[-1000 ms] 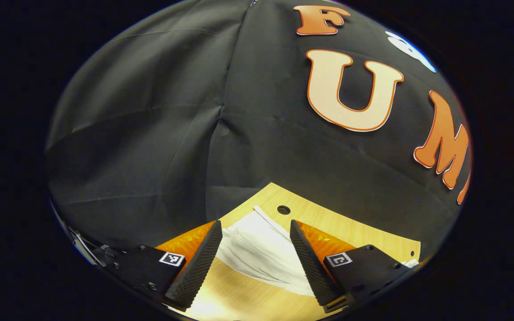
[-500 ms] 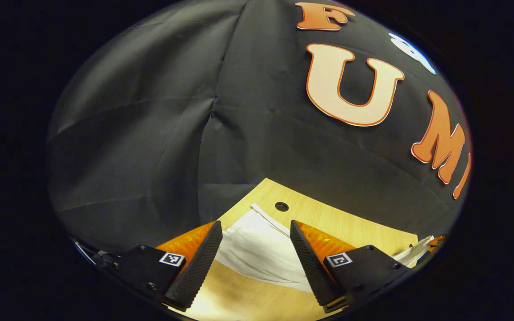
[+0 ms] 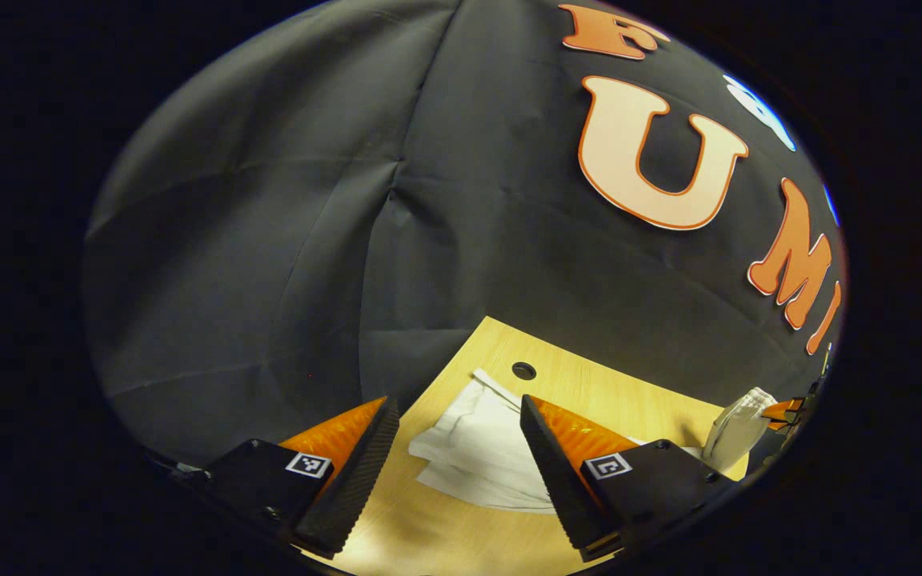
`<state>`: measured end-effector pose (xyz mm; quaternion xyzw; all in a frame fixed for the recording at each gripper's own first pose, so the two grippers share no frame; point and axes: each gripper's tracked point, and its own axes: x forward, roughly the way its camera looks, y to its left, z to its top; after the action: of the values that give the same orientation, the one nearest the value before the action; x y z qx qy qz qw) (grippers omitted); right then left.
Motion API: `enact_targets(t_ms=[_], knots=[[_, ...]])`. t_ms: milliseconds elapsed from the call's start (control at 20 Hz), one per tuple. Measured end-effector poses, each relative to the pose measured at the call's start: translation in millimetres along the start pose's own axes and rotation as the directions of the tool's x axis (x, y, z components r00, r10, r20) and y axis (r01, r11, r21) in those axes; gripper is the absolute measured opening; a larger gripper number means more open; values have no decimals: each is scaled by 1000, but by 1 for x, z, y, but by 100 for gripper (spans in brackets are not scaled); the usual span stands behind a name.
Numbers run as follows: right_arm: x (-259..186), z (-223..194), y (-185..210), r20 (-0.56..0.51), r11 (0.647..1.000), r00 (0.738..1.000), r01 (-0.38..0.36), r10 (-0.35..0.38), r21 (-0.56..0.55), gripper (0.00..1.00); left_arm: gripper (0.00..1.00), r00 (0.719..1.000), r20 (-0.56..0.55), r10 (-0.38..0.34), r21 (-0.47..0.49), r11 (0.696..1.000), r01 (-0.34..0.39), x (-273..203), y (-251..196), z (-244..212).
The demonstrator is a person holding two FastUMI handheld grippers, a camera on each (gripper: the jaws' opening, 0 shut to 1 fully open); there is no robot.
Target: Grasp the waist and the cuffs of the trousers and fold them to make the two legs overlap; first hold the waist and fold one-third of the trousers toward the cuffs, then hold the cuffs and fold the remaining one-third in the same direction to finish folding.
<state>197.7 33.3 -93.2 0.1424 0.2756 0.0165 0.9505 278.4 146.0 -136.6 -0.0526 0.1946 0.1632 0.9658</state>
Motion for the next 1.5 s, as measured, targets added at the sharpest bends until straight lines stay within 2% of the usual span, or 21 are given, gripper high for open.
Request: enact_targets(t_ms=[300,550,700,850,950,1100,1150,1200,1250,1300,1350,1500], knots=[[30,-76,69,-108,997,993,-48,42,-54,5,99,1000,-19,8,-33,999,-8,3,-2,-7],[54,-122,80,-203,992,979,-58,33,-116,5,99,999,-31,17,-42,999,-18,2,0,-7],[69,-145,77,-253,988,967,-39,0,-149,5,99,999,-40,16,-53,998,-18,1,-2,-8],[73,-150,75,-281,982,959,-39,-15,-186,7,99,998,-60,14,-69,997,-18,-1,-3,-10],[69,-148,75,-292,981,956,-43,-14,-189,12,99,997,-71,6,-78,997,-12,-1,-5,-15],[70,-147,84,-346,986,936,-112,64,-121,24,99,997,-83,-2,-84,996,-5,4,-5,-22],[70,-149,85,-359,988,930,-120,78,-97,48,99,996,-89,-6,-90,996,-2,5,-7,-24],[68,-151,85,-356,989,931,-120,81,-90,65,100,995,-96,-11,-99,995,2,8,-7,-27],[66,-154,84,-349,989,934,-115,74,-97,74,100,994,-108,-19,-113,994,7,9,-9,-29],[64,-156,79,-344,989,937,-106,63,-107,91,99,992,-122,-30,-131,991,13,9,-10,-33],[57,-153,78,-341,989,938,-103,60,-108,99,99,989,-139,-43,-156,988,21,10,-11,-35],[52,-149,67,-344,992,937,-98,65,-78,99,99,976,-198,-94,-272,962,37,11,-18,-52]])
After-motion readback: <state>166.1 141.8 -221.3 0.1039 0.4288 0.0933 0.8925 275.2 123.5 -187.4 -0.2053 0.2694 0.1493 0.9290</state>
